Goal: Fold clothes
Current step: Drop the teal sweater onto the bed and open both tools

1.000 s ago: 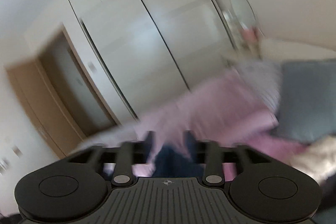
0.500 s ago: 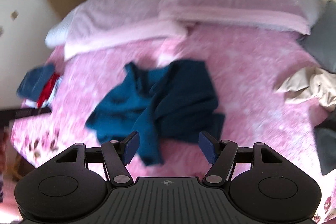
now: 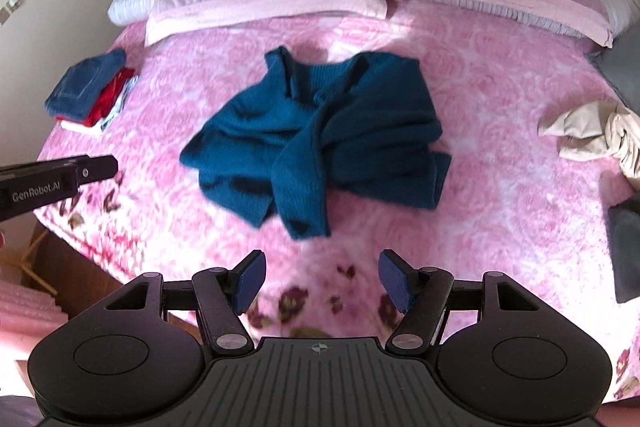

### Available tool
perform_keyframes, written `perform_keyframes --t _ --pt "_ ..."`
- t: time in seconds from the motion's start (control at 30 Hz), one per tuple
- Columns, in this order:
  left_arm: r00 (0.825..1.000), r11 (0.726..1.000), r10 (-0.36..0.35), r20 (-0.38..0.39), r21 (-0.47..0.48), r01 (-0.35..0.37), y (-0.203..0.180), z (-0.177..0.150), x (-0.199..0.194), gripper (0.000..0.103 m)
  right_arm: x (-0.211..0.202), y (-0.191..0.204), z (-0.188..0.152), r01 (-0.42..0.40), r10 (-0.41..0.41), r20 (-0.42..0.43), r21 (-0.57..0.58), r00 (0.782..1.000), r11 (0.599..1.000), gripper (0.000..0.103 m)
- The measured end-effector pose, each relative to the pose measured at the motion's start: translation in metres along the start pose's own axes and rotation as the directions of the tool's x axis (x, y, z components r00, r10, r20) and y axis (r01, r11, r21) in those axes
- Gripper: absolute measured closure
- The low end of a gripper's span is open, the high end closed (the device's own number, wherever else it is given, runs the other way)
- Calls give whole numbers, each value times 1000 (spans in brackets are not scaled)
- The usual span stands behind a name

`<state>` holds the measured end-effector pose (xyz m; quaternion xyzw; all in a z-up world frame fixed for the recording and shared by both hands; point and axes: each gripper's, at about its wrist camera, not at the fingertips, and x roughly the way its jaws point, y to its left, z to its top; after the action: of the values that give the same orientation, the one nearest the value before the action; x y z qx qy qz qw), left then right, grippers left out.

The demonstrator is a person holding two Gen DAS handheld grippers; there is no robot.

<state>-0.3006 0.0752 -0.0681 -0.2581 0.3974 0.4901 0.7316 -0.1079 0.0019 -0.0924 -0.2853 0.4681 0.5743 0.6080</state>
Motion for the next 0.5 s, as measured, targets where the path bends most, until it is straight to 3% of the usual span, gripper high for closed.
perform_keyframes --t 0.5 --pt "994 997 80 -81 -2 -80 -25 -103 -42 71 -19 -14 -104 -35 34 -81 -13 996 999 37"
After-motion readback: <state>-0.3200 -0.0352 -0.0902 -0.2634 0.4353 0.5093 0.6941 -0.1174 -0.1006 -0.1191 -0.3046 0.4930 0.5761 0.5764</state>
